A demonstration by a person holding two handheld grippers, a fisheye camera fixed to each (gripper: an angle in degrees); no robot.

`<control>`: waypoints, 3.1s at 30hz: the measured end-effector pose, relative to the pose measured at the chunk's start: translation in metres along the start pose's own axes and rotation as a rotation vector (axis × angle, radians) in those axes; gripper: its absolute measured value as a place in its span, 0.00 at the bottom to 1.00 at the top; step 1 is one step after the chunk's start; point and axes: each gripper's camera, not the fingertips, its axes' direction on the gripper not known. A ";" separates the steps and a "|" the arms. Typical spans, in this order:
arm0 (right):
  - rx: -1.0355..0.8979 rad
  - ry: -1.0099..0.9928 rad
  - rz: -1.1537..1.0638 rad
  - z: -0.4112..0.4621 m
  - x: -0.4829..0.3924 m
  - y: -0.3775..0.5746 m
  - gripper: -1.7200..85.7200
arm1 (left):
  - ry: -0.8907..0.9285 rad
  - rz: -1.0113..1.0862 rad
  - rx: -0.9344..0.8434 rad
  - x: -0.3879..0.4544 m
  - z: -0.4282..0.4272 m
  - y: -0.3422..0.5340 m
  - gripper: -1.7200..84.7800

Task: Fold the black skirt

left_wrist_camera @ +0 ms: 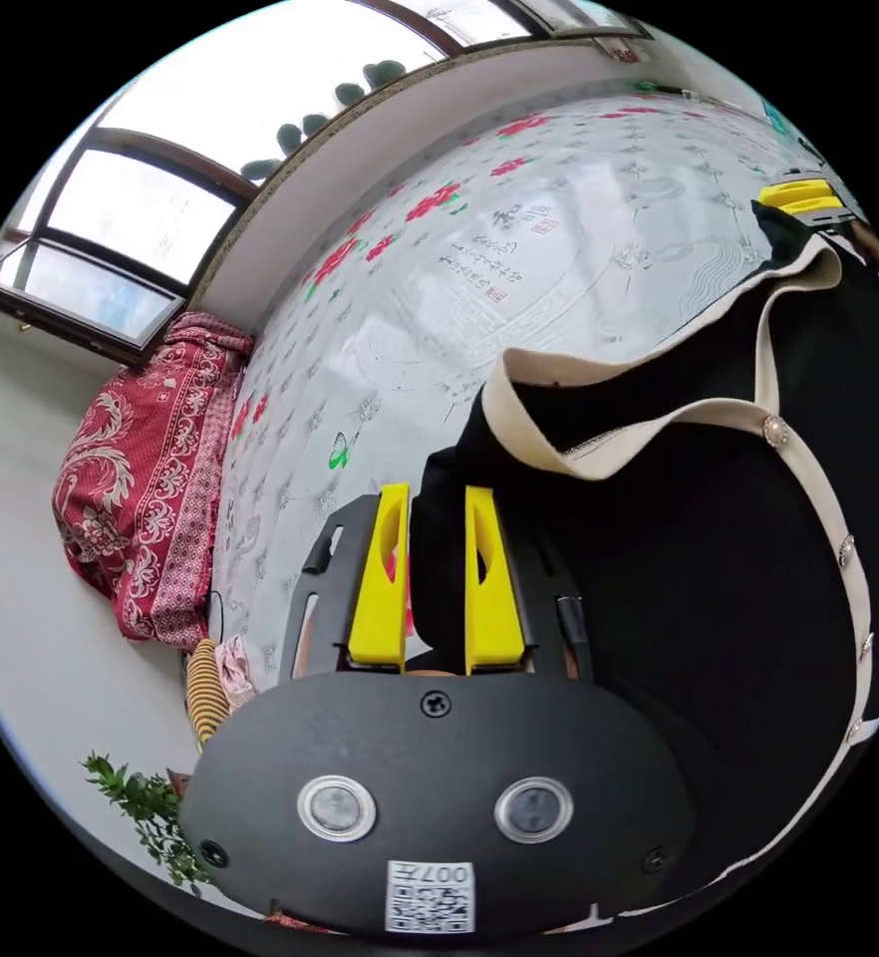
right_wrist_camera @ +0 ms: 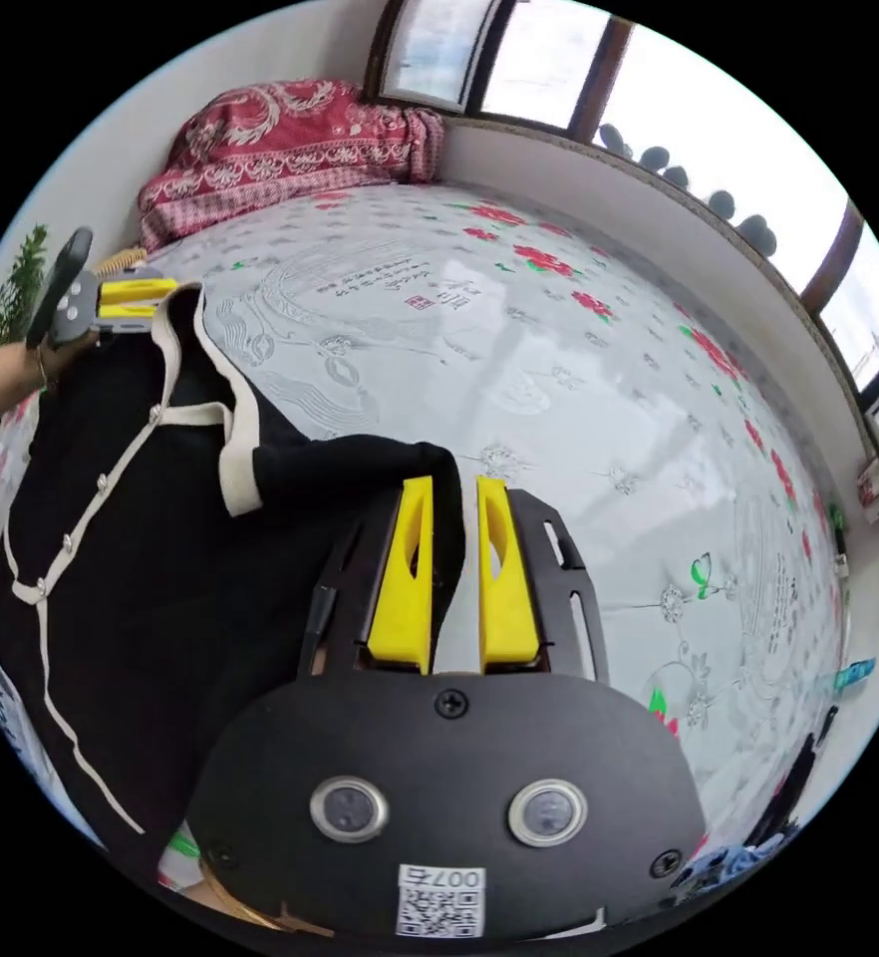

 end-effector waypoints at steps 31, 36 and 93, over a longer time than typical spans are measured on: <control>-0.543 0.474 0.267 -0.227 0.025 0.199 0.03 | -0.447 0.119 -0.407 -0.078 -0.106 0.100 0.02; -0.454 0.451 0.422 -0.276 0.049 0.206 0.06 | -0.459 0.011 -0.603 -0.144 -0.089 0.137 0.01; -0.035 -0.178 0.459 -0.408 -0.125 0.230 0.09 | 0.035 -0.183 -0.327 -0.113 -0.223 0.247 0.01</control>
